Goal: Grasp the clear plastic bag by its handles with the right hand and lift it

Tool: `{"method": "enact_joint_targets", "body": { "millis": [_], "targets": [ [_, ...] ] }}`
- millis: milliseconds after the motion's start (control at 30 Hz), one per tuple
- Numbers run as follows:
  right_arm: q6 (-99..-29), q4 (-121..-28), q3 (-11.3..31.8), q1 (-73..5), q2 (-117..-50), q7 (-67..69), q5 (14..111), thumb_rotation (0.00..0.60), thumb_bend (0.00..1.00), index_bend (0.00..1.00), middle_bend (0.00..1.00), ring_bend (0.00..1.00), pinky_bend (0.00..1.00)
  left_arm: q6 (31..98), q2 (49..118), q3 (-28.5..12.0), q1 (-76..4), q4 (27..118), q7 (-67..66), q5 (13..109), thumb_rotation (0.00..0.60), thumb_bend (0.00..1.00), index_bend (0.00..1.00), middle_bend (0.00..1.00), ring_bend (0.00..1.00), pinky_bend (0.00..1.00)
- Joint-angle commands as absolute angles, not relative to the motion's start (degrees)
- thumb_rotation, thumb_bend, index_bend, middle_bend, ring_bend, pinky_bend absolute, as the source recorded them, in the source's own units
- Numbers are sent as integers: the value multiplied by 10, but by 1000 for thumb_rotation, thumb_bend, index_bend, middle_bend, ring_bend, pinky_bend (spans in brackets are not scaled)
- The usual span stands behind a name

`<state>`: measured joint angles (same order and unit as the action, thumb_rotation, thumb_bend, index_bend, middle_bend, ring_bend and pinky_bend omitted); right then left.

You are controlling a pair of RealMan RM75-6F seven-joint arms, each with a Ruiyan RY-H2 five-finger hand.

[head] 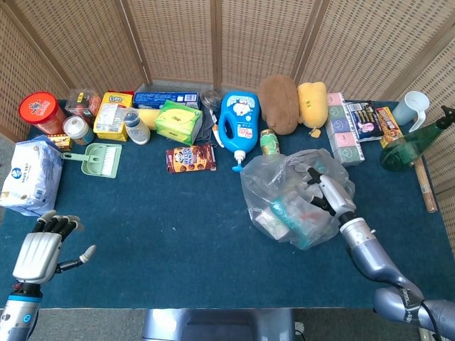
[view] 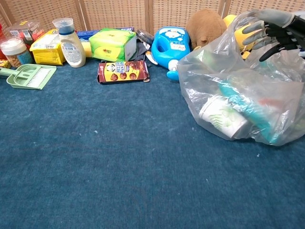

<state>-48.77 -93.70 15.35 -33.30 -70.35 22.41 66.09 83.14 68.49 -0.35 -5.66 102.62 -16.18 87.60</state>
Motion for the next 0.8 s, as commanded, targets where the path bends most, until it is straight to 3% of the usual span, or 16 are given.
{"method": "enact_joint_targets", "body": {
  "millis": [33, 800],
  "targets": [
    [-486, -932, 154, -335, -706, 221, 652, 55, 320, 111, 160, 150, 225, 832, 685, -3, -56, 1025, -161, 874, 0, 211, 391, 315, 266, 132],
    [-463, -886, 209, -399, -785, 198, 535, 54, 320, 111, 166, 150, 220, 836, 690, 1, -52, 1002, -134, 873, 0, 211, 391, 316, 266, 132]
  ]
}}
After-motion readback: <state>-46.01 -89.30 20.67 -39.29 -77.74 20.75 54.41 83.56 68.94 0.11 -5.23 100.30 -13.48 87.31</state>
